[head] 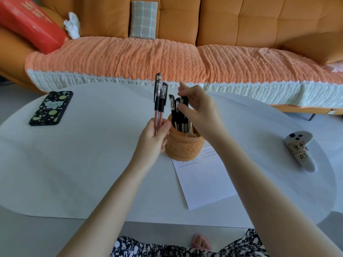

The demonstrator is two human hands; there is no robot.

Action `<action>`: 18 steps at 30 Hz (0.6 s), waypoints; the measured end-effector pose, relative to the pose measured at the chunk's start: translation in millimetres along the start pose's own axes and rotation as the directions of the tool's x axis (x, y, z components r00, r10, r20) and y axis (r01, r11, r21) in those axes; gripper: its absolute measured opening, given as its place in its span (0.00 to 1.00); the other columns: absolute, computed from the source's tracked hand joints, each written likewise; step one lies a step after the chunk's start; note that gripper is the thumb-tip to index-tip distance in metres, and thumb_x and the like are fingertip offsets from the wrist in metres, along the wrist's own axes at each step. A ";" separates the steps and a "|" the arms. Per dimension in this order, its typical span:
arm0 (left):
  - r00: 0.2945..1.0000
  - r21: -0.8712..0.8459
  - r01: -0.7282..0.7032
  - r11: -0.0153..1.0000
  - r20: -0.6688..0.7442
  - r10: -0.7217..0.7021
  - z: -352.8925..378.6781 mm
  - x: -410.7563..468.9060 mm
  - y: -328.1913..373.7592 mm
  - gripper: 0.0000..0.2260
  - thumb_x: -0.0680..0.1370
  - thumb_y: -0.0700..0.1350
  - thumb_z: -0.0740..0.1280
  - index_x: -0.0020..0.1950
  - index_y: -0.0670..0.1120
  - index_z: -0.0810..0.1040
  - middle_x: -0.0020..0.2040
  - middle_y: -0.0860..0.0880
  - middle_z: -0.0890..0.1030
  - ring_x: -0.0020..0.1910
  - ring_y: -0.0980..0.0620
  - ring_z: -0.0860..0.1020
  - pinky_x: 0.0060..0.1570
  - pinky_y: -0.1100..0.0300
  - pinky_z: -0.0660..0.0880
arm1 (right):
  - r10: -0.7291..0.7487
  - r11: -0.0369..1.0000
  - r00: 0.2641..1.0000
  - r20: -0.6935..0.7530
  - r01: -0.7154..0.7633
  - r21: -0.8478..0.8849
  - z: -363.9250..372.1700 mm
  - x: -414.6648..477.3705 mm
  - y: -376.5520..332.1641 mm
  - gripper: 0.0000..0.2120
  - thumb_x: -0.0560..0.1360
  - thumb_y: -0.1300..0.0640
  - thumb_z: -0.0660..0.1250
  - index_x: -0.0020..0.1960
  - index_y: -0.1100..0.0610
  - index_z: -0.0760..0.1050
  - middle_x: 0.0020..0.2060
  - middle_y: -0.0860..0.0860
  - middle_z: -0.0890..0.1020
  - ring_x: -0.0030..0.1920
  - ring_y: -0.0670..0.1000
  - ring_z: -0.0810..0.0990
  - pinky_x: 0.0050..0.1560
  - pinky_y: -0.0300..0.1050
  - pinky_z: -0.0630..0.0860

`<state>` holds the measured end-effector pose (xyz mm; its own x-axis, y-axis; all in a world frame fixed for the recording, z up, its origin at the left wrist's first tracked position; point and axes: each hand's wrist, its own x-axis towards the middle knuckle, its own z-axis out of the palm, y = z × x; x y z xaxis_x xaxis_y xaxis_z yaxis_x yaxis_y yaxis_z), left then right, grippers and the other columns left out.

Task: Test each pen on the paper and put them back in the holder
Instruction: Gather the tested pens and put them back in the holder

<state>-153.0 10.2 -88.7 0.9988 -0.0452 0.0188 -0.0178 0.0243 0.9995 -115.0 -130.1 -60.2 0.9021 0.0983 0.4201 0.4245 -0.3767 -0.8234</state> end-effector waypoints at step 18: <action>0.997 -0.011 0.068 0.998 -0.034 -0.068 7.4 8.7 -7.6 0.09 0.80 0.42 0.60 0.41 0.45 0.64 0.32 0.48 0.63 0.19 0.60 0.61 0.20 0.68 0.57 | -0.265 0.854 0.958 0.110 0.286 -0.435 4.0 -1.8 11.2 0.12 0.79 0.63 0.60 0.57 0.64 0.80 0.60 0.56 0.80 0.71 0.54 0.69 0.76 0.45 0.51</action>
<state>-144.5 2.2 -96.0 0.9987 -0.0128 -0.0503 0.0507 0.0317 0.9982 -111.6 -130.7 -71.6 0.7604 0.2955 0.5784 0.5870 -0.6939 -0.4171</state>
